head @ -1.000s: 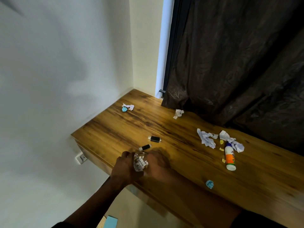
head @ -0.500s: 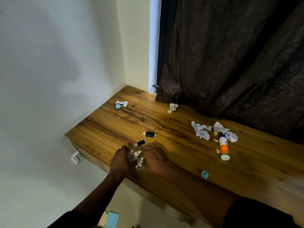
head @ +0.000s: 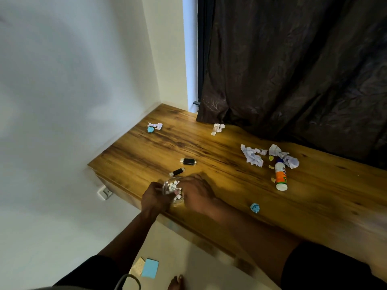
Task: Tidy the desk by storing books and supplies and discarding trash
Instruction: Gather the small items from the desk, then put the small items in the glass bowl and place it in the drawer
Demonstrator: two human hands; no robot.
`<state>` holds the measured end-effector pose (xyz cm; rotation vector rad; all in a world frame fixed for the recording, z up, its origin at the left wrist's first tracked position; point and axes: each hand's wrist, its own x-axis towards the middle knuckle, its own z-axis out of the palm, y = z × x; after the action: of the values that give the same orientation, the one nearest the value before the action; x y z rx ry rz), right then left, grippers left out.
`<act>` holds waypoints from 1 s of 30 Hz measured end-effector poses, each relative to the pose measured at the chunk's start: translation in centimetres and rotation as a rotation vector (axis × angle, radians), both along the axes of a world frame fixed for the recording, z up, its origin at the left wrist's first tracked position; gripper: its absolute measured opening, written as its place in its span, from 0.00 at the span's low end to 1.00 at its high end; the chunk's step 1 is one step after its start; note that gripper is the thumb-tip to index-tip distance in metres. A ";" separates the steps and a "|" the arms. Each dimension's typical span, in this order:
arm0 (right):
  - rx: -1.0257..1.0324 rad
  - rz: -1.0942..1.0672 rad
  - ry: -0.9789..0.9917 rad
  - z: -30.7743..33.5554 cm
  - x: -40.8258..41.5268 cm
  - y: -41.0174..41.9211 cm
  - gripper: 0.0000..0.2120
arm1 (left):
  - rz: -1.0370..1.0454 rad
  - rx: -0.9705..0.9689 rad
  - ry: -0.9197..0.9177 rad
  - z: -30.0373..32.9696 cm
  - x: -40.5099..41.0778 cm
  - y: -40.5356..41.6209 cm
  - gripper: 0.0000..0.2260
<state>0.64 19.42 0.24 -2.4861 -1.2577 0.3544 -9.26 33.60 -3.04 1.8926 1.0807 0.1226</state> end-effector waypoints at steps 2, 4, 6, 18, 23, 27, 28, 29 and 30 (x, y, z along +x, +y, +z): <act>0.090 -0.064 0.009 -0.6 -0.8 -0.6 0.23 | 0.062 -0.040 -0.023 0.2 -1.1 -1.2 0.31; 0.196 -0.184 0.163 -1.8 -2.3 -0.9 0.19 | 0.170 -0.061 -0.078 0.2 -2.6 -2.4 0.27; 0.358 -0.298 0.398 -3.0 -4.2 -1.0 0.14 | 0.310 -0.100 -0.166 -0.5 -3.9 -3.3 0.18; 0.428 -0.603 1.489 -6.1 -11.7 -3.5 0.15 | 0.501 -0.858 -0.182 -5.0 -8.2 -3.4 0.16; 0.436 -1.013 1.878 -12.0 -13.8 -4.5 0.19 | 0.484 -0.974 -0.108 -6.8 -9.3 -1.5 0.13; 0.822 -1.391 1.850 -14.9 -14.2 -4.3 0.15 | 0.537 -1.165 -0.122 -8.5 -7.6 0.6 0.30; 0.912 -1.455 1.827 -15.3 -14.3 -4.2 0.13 | 0.564 -1.217 -0.148 -9.0 -7.3 0.9 0.32; 0.995 -1.492 1.806 -15.7 -14.4 -4.2 0.11 | 0.585 -1.261 -0.174 -9.4 -7.0 1.0 0.33; 1.073 -1.519 1.780 -15.9 -14.4 -4.1 0.11 | 0.593 -1.295 -0.193 -9.5 -6.6 1.0 0.35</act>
<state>-13.79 15.27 -15.64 -0.7527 0.9387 0.7489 -15.89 34.55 -12.55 0.3859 1.1217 -0.0627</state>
